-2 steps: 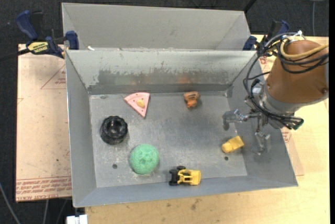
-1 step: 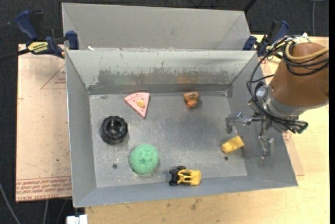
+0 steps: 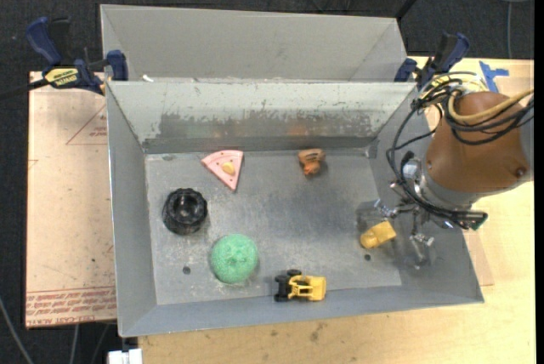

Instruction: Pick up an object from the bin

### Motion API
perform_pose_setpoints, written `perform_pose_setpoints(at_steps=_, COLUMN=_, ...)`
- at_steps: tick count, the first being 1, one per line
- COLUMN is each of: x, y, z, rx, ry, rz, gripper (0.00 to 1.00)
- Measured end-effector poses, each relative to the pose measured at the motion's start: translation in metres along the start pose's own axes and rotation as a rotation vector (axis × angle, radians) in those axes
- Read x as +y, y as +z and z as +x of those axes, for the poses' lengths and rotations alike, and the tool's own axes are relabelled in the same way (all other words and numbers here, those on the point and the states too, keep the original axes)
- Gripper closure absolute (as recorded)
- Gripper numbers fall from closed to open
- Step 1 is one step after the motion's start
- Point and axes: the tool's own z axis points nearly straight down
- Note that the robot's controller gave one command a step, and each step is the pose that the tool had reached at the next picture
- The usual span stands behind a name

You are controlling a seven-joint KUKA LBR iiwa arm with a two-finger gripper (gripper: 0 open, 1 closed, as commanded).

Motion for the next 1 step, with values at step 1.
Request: perform_pose_setpoints(at_steps=1, x=-0.0185, y=0.012, z=-0.039, rx=0.001, ry=-0.237, rz=-0.004, gripper=1.0)
